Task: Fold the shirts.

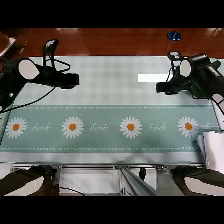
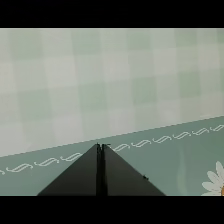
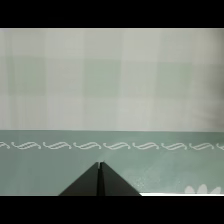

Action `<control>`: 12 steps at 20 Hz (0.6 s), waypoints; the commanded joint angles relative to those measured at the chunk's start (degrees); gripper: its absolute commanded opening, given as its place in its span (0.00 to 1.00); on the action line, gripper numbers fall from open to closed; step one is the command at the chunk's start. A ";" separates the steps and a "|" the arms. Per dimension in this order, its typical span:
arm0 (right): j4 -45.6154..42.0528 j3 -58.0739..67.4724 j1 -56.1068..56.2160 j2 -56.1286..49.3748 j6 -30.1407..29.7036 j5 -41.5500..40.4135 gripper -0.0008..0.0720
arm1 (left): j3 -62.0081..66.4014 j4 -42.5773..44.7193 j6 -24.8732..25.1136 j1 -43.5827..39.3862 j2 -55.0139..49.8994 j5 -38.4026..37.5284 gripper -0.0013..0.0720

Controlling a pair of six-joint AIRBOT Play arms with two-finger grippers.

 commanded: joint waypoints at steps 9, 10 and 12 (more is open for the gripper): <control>-32.02 0.04 -6.86 -0.22 10.93 -27.93 0.58 | 0.07 0.00 0.00 0.17 -0.57 21.49 0.27; -32.68 0.04 -10.43 -0.39 14.58 -28.39 0.58 | 0.07 0.02 0.02 0.17 -0.74 23.45 0.68; -30.18 0.04 -18.60 -1.53 20.00 -29.49 0.58 | 0.09 0.26 0.24 0.63 -1.57 26.05 0.71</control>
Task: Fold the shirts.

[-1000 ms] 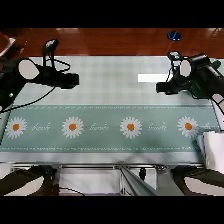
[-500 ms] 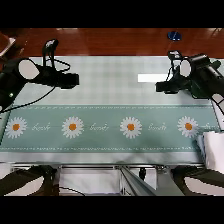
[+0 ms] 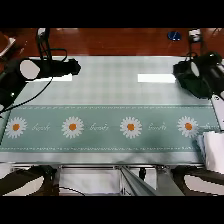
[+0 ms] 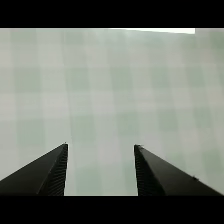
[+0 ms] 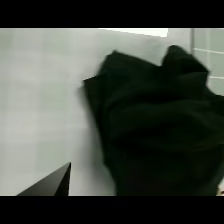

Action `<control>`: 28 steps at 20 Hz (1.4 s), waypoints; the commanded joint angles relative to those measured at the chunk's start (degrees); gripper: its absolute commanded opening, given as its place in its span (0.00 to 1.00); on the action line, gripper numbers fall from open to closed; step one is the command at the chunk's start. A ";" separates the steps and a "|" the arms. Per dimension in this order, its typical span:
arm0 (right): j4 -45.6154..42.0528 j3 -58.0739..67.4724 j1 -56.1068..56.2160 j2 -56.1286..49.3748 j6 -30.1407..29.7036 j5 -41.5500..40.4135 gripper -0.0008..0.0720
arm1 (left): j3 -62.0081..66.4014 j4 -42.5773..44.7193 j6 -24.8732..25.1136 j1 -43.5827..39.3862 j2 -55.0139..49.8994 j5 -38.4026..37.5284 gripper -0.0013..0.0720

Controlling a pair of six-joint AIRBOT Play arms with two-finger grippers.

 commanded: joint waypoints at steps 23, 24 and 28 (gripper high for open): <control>58.21 23.69 -21.86 -8.98 -30.67 7.98 0.05 | 4.31 0.44 2.12 8.70 5.95 -23.91 0.71; 58.90 23.96 -20.85 -4.92 -31.50 6.67 0.05 | 1.57 -0.07 1.46 8.17 9.81 -24.39 0.71; 59.56 26.75 -16.31 8.07 -33.51 5.31 0.05 | -15.06 -1.53 -1.66 1.90 25.00 -20.48 0.71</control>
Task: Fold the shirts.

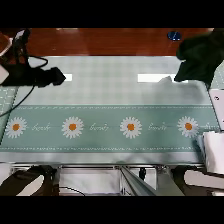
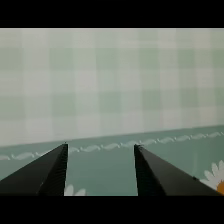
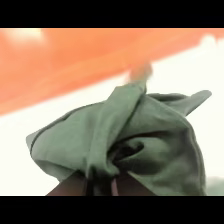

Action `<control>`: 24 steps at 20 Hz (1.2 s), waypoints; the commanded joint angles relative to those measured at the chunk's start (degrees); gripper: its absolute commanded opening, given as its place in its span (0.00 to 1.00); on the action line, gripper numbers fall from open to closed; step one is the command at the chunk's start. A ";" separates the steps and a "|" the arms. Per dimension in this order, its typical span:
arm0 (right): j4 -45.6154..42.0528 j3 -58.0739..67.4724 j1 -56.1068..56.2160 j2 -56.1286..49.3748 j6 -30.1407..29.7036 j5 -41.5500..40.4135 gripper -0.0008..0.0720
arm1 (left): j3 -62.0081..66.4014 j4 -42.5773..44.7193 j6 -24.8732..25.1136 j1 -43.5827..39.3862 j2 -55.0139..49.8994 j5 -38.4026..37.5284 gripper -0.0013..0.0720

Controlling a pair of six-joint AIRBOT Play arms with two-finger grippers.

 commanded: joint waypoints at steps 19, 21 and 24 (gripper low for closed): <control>1.88 -32.35 45.51 20.96 3.65 0.22 0.05 | -22.43 -3.10 -6.67 -10.64 18.27 10.27 0.71; 1.90 -35.43 49.09 15.30 5.70 -1.86 0.05 | -22.43 -3.19 -6.64 -10.64 18.21 10.27 0.71; 6.58 -35.43 52.39 6.69 5.46 -2.73 0.34 | -22.43 -3.48 -6.64 -10.64 17.38 10.16 0.71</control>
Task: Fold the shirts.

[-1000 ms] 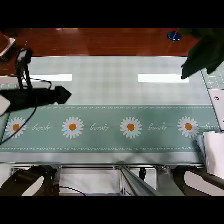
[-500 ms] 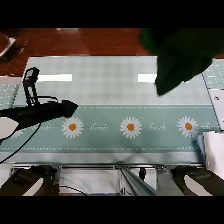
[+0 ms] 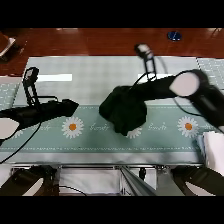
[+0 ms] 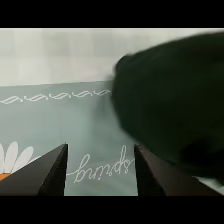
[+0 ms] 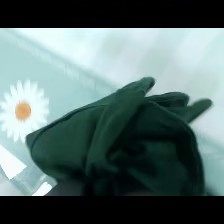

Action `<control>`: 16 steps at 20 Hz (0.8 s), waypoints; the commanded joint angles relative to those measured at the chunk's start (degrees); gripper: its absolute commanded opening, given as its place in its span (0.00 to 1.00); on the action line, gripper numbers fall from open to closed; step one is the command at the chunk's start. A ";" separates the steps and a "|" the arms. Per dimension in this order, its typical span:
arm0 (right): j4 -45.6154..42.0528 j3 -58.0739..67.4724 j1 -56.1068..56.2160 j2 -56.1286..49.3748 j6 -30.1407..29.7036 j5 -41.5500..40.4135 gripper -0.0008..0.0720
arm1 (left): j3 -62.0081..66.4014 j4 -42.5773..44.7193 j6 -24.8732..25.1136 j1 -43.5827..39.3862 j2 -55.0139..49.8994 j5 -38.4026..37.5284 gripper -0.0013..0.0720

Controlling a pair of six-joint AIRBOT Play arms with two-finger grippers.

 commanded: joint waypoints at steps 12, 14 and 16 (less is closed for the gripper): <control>-15.85 -16.00 -48.61 21.09 6.54 10.10 0.57 | -9.18 -18.45 13.05 20.52 -3.30 -16.15 0.71; -6.47 -26.82 -55.43 24.39 2.78 10.01 0.57 | -16.06 -34.21 23.58 20.09 -6.99 -11.72 0.71; 0.66 -34.03 -56.19 25.22 -0.83 9.70 0.57 | -18.62 -49.07 37.22 19.80 -12.20 -10.51 0.71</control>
